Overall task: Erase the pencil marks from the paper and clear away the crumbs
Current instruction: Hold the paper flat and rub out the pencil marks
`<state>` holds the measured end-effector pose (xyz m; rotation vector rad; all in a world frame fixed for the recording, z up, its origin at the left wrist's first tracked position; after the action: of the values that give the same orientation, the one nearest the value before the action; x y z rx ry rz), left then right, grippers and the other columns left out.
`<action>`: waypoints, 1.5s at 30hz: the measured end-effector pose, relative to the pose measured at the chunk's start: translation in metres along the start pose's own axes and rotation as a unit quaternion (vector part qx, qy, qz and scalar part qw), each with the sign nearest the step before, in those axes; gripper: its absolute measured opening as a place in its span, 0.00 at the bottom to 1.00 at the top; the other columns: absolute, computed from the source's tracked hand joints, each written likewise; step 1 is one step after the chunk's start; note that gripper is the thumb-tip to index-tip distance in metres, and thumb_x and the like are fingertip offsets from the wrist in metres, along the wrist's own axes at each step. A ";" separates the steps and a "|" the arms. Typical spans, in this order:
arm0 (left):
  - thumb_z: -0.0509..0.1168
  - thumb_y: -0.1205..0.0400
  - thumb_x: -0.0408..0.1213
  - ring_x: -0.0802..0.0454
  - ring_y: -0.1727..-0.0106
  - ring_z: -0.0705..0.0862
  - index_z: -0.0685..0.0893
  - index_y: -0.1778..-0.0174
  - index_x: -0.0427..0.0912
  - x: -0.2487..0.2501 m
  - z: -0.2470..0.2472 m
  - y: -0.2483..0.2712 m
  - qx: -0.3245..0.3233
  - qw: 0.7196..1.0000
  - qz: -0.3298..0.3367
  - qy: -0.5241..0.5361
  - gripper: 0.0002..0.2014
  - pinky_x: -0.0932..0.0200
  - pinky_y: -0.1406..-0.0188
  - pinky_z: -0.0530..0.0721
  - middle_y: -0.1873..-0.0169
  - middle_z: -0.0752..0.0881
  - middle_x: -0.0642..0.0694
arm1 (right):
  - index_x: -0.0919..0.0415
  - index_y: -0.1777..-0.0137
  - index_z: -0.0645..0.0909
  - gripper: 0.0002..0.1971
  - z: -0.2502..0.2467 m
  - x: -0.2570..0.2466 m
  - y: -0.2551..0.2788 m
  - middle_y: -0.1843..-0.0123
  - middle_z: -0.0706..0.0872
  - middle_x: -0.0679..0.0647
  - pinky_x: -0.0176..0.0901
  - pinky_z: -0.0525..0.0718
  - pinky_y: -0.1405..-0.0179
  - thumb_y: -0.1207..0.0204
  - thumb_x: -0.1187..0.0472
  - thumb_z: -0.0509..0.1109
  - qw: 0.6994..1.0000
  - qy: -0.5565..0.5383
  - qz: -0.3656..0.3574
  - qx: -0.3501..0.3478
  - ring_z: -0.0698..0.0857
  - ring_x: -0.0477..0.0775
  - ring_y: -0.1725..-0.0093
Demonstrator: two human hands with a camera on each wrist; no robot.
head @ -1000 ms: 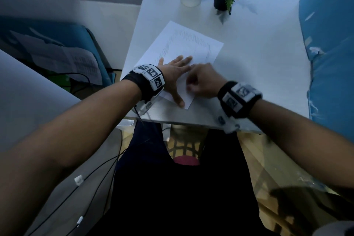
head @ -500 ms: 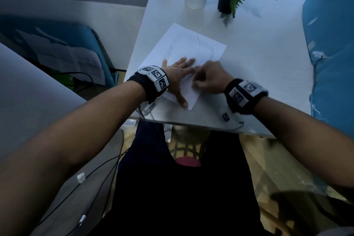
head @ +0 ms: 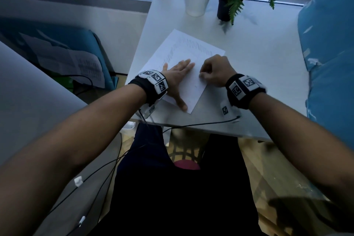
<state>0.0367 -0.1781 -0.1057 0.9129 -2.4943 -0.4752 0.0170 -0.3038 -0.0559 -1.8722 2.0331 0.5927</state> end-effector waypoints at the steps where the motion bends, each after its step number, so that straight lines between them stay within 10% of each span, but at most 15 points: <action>1: 0.84 0.53 0.67 0.51 0.15 0.33 0.35 0.14 0.49 -0.009 -0.003 0.001 0.014 1.000 -0.012 0.009 0.81 0.31 0.18 0.38 0.15 0.32 0.50 | 0.62 0.58 0.90 0.04 0.000 0.000 -0.005 0.60 0.91 0.57 0.38 0.84 0.58 0.32 0.64 0.76 1.000 0.002 0.002 -0.005 0.86 0.50 0.62; 12: 0.80 0.41 0.66 0.48 0.13 0.42 0.49 0.14 0.59 -0.035 -0.023 0.009 0.005 0.998 -0.052 -0.024 0.64 0.35 0.16 0.46 0.13 0.43 0.49 | 0.58 0.56 0.88 0.03 0.026 -0.033 0.034 0.53 0.88 0.56 0.50 0.86 0.46 0.26 0.62 0.73 0.993 0.077 -0.049 -0.072 0.85 0.57 0.52; 22: 0.79 0.50 0.73 0.47 0.15 0.33 0.39 0.14 0.60 -0.039 -0.006 -0.001 0.004 0.999 -0.036 -0.024 0.75 0.31 0.18 0.39 0.14 0.34 0.49 | 0.62 0.56 0.92 0.07 0.010 -0.041 -0.023 0.55 0.90 0.59 0.43 0.86 0.48 0.32 0.61 0.78 0.999 0.025 -0.033 -0.025 0.88 0.56 0.53; 26: 0.77 0.52 0.75 0.46 0.15 0.32 0.36 0.15 0.60 -0.041 -0.003 -0.005 -0.005 0.999 -0.036 -0.032 0.76 0.30 0.19 0.39 0.15 0.32 0.50 | 0.58 0.58 0.92 0.03 0.038 -0.058 0.008 0.63 0.90 0.51 0.26 0.79 0.61 0.31 0.62 0.78 0.989 0.021 -0.101 -0.109 0.85 0.46 0.64; 32: 0.79 0.49 0.72 0.47 0.15 0.32 0.38 0.14 0.59 -0.038 -0.005 -0.004 -0.004 0.999 -0.032 -0.018 0.74 0.30 0.19 0.38 0.15 0.32 0.49 | 0.58 0.58 0.93 0.05 0.008 -0.044 -0.019 0.66 0.88 0.51 0.36 0.84 0.53 0.33 0.61 0.78 0.996 0.017 -0.076 -0.032 0.84 0.46 0.65; 37: 0.78 0.51 0.74 0.47 0.16 0.30 0.36 0.15 0.60 -0.041 -0.002 -0.005 -0.011 0.999 -0.032 -0.021 0.76 0.31 0.19 0.36 0.16 0.30 0.49 | 0.57 0.59 0.92 0.03 0.042 -0.066 0.015 0.65 0.90 0.49 0.31 0.83 0.59 0.31 0.63 0.77 0.980 0.030 -0.137 -0.143 0.86 0.45 0.65; 41: 0.80 0.49 0.71 0.47 0.16 0.30 0.37 0.15 0.59 -0.038 -0.004 -0.003 -0.016 0.999 -0.038 -0.020 0.75 0.30 0.19 0.36 0.15 0.31 0.49 | 0.59 0.59 0.93 0.05 0.006 -0.043 -0.025 0.64 0.91 0.54 0.35 0.85 0.58 0.33 0.61 0.77 0.997 0.016 -0.070 -0.034 0.87 0.48 0.64; 45: 0.79 0.51 0.73 0.47 0.16 0.29 0.35 0.15 0.59 -0.040 -0.003 -0.003 -0.018 0.999 -0.042 -0.024 0.77 0.31 0.19 0.35 0.16 0.30 0.49 | 0.57 0.59 0.92 0.04 0.039 -0.059 0.006 0.65 0.89 0.49 0.24 0.80 0.64 0.32 0.63 0.77 0.984 0.031 -0.118 -0.129 0.85 0.44 0.67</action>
<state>0.0676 -0.1543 -0.1157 1.0057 -2.4903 -0.5738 0.0145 -0.2327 -0.0596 -2.2672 1.8028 0.7710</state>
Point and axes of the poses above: each hand's wrist, its own y-axis away from the middle knuckle, its own z-axis out of the palm, x = y × z, the point moved 9 cm from there along -y, towards the middle knuckle
